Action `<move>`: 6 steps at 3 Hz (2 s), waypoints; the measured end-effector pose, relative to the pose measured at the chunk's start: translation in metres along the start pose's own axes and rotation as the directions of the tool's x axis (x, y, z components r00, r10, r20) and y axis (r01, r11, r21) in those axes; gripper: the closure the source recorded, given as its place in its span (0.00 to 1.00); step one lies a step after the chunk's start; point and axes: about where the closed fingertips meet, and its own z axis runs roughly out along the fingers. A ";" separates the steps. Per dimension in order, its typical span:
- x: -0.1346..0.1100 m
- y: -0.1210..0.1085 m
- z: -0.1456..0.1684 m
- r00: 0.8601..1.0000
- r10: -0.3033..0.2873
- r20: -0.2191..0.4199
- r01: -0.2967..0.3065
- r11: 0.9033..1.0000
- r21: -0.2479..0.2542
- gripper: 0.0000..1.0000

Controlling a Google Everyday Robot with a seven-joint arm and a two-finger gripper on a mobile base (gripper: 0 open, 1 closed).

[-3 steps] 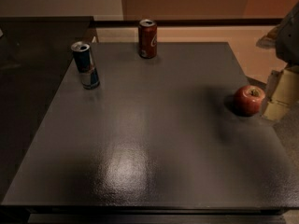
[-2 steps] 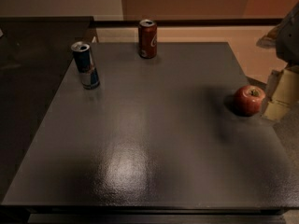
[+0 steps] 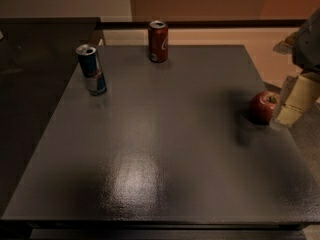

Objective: Move apple near redbull can

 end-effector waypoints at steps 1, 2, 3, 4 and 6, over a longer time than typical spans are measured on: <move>0.013 -0.017 0.020 0.998 0.043 0.050 -0.042 0.999 -0.023 0.00; 0.029 -0.031 0.045 0.992 0.084 0.096 -0.080 0.996 -0.045 0.00; 0.048 -0.040 0.069 0.982 0.131 0.137 -0.125 0.991 -0.056 0.00; 0.057 -0.042 0.078 0.976 0.151 0.160 -0.142 0.988 -0.065 0.00; 0.071 -0.036 0.092 0.960 0.203 0.193 -0.185 0.977 -0.105 0.00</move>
Offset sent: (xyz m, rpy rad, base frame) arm 0.0566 -0.0473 -0.0694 0.1980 0.0346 -0.0684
